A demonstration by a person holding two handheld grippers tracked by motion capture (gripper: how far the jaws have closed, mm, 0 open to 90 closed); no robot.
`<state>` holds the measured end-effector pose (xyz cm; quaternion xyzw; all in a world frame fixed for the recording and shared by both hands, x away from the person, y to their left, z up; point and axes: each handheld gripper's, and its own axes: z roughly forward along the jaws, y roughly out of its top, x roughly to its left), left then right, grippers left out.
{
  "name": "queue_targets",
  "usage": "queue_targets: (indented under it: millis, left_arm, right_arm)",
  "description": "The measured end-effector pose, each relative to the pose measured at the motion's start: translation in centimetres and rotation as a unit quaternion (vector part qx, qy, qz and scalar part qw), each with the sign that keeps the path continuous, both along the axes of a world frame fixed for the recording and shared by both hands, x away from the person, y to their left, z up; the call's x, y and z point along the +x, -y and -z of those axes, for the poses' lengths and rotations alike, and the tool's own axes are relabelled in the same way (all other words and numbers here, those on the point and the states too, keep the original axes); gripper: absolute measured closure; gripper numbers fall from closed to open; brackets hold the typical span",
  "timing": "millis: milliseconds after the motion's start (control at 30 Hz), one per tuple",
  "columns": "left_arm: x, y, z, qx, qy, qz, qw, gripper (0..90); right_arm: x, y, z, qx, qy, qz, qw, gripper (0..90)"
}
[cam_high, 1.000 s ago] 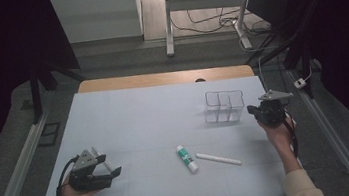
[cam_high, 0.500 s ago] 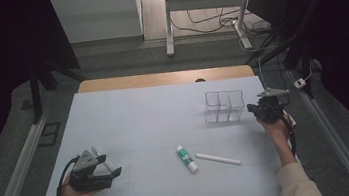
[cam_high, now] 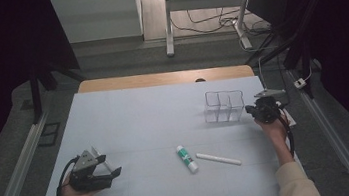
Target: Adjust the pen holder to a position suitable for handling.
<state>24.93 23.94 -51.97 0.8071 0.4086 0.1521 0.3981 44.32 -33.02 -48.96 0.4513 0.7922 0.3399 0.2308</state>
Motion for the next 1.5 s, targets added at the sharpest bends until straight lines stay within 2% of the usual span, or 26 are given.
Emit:
queue_targets:
  millis: [567,633,1067,1500]
  left_arm:
    - [0.0,0.1,0.1,0.002,-0.002,0.000,1.0000,23.9]
    - [0.0,0.0,0.1,0.001,-0.001,0.000,1.0000,23.9]
    - [0.0,0.1,0.1,0.001,-0.002,0.000,1.0000,23.9]
    - [0.0,0.1,0.1,0.004,-0.003,0.002,1.0000,24.1]
  right_arm:
    - [0.0,-0.9,0.0,0.001,0.000,-0.017,0.9999,88.9]
    - [-0.1,-1.1,0.0,-0.009,0.003,-0.013,0.9999,88.9]
    - [0.0,-1.2,0.0,-0.005,0.001,-0.011,0.9999,88.9]
    - [0.3,-2.6,0.2,-0.008,0.004,-0.022,0.9997,88.9]
